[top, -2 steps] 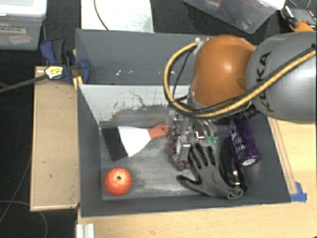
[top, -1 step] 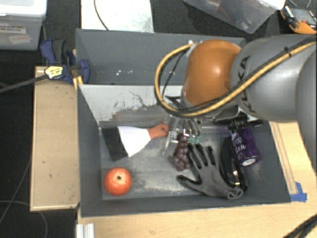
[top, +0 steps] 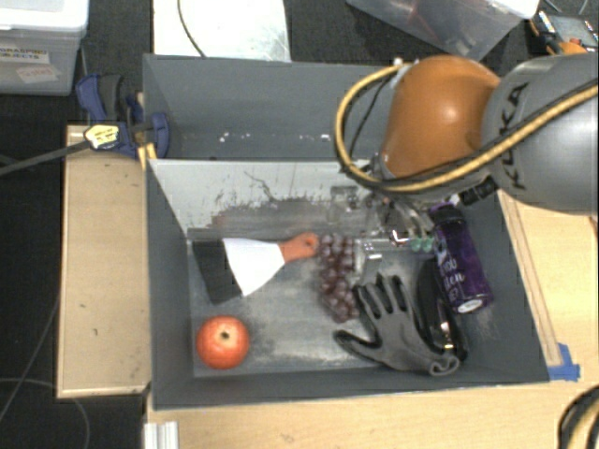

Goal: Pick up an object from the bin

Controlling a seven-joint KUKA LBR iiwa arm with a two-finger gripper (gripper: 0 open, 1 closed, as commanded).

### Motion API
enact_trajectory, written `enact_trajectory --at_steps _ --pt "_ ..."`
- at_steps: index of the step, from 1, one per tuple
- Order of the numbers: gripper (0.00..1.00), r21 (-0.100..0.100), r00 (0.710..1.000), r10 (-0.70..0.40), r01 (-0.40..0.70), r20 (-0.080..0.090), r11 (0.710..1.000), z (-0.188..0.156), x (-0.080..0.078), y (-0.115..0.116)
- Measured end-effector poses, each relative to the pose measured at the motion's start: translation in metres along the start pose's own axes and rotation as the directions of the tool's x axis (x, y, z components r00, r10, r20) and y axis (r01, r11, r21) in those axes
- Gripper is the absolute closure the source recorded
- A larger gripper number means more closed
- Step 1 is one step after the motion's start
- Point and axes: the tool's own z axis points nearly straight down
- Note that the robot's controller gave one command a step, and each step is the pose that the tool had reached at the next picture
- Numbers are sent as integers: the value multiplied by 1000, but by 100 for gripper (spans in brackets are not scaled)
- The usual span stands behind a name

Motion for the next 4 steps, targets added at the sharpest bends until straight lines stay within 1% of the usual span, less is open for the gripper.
enact_trajectory --at_steps 1,2,3,4 --pt "0 -2 960 279 -279 6 960 28 -1 -8" --pt "0 2 997 74 -74 8 997 50 -1 3" --pt "0 -3 845 535 -535 5 845 83 -10 -16" --pt "0 -4 872 490 -490 10 872 93 9 0"
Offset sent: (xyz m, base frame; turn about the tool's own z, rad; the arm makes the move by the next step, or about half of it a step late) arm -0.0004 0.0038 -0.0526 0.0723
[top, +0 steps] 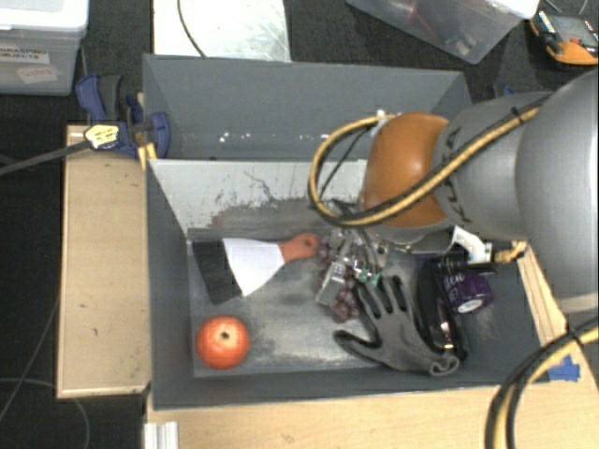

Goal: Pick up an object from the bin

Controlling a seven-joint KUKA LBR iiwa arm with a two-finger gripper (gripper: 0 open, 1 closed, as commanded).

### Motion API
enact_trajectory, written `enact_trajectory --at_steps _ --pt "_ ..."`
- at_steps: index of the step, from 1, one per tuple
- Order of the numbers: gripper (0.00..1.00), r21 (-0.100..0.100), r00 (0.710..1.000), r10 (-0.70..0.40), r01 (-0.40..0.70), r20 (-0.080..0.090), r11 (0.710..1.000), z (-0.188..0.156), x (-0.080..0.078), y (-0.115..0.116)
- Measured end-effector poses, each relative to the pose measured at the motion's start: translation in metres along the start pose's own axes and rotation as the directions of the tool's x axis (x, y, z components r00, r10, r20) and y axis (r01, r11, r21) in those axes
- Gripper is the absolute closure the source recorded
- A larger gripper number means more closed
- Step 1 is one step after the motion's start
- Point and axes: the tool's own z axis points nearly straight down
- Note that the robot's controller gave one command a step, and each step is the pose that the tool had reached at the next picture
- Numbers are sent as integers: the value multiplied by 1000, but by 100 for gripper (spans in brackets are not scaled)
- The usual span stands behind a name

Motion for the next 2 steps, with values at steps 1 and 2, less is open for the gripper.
enact_trajectory --at_steps 1,2 --pt "0 5 995 101 -101 1 995 -1 -33 -93" --pt "100 -3 997 72 -72 -2 997 16 5 -69"
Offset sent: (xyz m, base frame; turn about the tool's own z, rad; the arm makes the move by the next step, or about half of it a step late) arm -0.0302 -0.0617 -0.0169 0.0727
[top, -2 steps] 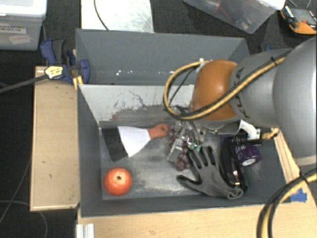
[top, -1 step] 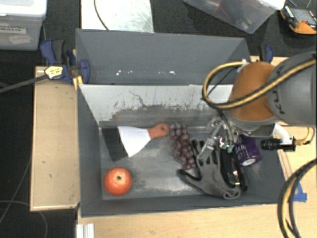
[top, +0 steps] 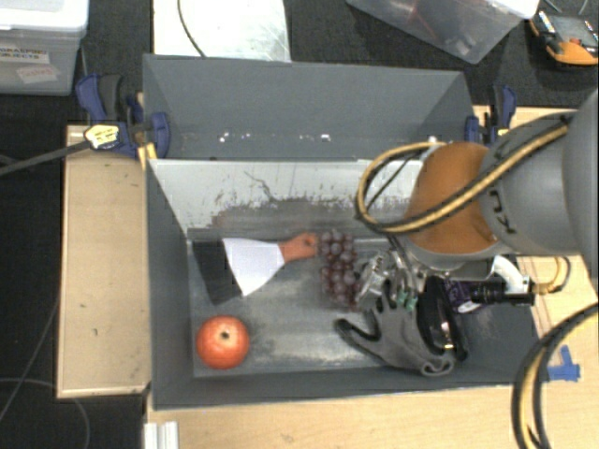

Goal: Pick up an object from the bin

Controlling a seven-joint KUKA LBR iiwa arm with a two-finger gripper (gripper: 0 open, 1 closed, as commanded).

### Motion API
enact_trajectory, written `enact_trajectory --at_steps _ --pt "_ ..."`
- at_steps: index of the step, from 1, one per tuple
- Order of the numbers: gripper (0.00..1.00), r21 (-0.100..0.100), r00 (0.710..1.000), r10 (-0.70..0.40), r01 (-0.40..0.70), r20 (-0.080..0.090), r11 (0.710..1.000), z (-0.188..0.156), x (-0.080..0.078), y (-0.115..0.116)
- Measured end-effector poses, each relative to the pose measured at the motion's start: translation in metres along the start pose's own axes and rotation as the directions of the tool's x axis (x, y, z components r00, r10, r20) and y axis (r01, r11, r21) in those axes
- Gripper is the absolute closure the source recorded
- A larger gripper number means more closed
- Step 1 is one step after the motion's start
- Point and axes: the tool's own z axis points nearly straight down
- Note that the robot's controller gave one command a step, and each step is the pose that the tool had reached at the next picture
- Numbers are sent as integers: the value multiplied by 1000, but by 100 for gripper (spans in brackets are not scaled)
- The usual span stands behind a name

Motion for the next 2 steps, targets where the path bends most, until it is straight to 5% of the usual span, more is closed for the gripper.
enact_trajectory --at_steps 2 --pt "100 0 1000 2 -2 0 1000 0 0 0"
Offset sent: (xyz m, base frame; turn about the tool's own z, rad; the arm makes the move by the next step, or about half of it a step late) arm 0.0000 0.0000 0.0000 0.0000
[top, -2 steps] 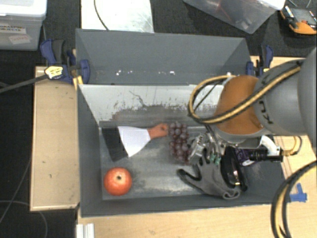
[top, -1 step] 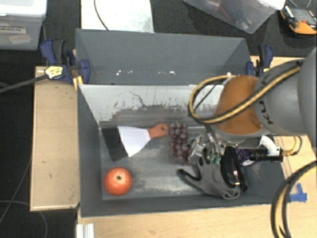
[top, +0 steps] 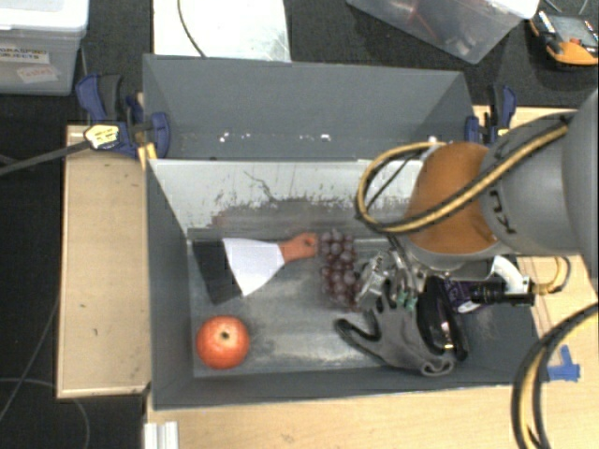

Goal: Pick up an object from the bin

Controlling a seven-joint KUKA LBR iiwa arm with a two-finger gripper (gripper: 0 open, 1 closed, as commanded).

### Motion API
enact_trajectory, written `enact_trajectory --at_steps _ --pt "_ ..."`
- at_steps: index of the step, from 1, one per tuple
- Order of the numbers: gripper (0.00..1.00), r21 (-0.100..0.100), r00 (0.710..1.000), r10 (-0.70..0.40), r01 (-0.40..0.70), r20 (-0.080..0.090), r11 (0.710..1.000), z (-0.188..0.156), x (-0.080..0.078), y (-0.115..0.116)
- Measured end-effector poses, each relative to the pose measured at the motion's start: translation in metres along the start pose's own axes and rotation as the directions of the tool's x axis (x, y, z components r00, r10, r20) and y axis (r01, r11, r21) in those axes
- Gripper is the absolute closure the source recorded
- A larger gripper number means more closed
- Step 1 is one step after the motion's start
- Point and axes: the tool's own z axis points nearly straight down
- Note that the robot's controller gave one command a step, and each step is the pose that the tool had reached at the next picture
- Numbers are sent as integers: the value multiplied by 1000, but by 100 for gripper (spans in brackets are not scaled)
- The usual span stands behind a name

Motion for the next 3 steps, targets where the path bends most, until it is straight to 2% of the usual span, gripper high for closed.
enact_trajectory --at_steps 1,2,3 --pt "100 -6 999 43 -43 8 999 21 8 -11" --pt "100 -3 1000 13 -13 6 1000 -169 -2 -4" --pt "100 -3 1000 11 -11 6 1000 -169 -2 -4"
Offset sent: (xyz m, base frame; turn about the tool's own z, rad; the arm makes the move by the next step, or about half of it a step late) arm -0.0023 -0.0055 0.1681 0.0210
